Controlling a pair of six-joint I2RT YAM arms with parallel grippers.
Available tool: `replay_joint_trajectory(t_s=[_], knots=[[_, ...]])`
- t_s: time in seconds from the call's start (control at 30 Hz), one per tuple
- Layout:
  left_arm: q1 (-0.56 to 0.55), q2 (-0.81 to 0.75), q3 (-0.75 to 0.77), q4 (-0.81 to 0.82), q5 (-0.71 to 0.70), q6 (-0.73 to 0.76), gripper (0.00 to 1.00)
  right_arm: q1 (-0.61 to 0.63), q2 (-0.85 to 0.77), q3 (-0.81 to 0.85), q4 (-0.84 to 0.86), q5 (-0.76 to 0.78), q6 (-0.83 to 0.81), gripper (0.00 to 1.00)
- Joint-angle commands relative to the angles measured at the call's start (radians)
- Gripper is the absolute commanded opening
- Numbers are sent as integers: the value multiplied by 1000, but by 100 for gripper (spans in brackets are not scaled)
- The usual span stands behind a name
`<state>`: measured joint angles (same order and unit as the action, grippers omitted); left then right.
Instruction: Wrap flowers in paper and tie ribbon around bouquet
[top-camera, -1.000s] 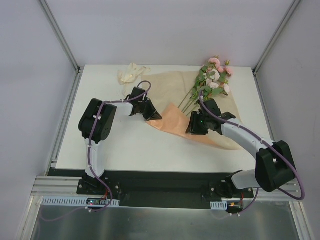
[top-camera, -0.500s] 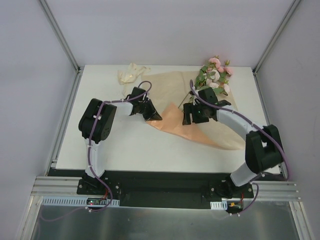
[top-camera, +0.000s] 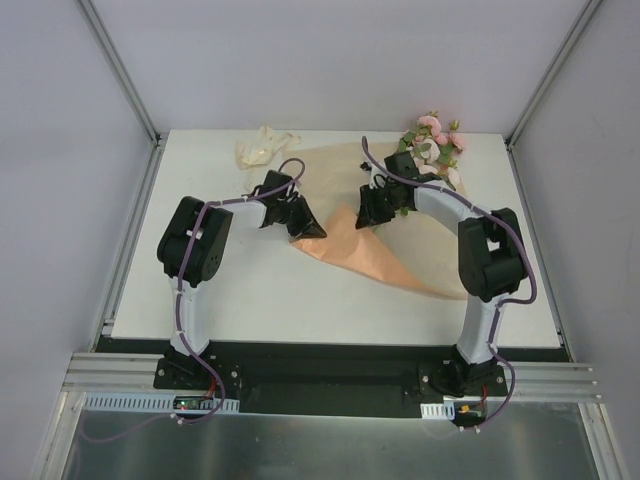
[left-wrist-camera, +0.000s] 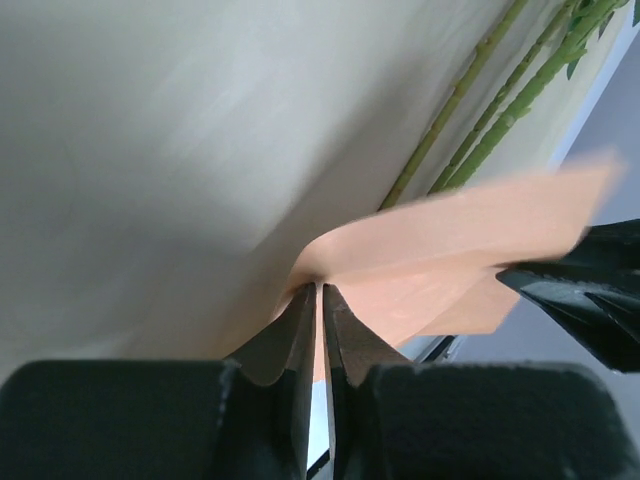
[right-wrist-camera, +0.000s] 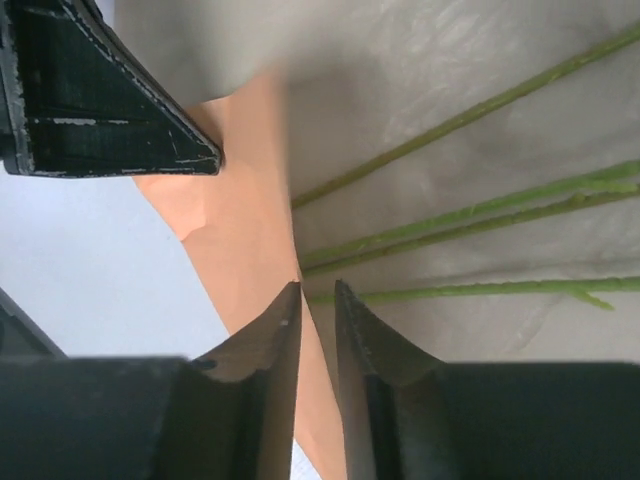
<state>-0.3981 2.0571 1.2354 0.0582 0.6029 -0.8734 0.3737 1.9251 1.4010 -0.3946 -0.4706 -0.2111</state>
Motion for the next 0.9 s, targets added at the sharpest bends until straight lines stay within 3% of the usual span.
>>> replay_joint_trajectory(t_s=[0.0, 0.03, 0.07, 0.2, 0.27, 0.3, 0.5, 0.87], knots=[[7, -38, 45, -37, 40, 48, 15, -10, 29, 61, 11, -74, 13, 1], [7, -51, 47, -41, 40, 56, 21, -15, 29, 59, 17, -47, 27, 1], [8, -87, 42, -43, 34, 65, 35, -16, 29, 56, 22, -28, 32, 1], [7, -172, 12, -43, 29, 87, 45, -30, 43, 65, 30, 7, 22, 1], [7, -189, -13, -32, 52, 74, 42, -39, 64, 81, 20, -2, 16, 1], [5, -193, -25, -18, 58, 56, 35, -41, 69, 81, 20, -2, 16, 1], [8, -169, -102, 71, 66, 11, 13, -53, 97, 90, 23, -7, 19, 1], [51, -94, -152, 115, -28, 1, 0, -65, 106, 101, 26, 6, 22, 1]])
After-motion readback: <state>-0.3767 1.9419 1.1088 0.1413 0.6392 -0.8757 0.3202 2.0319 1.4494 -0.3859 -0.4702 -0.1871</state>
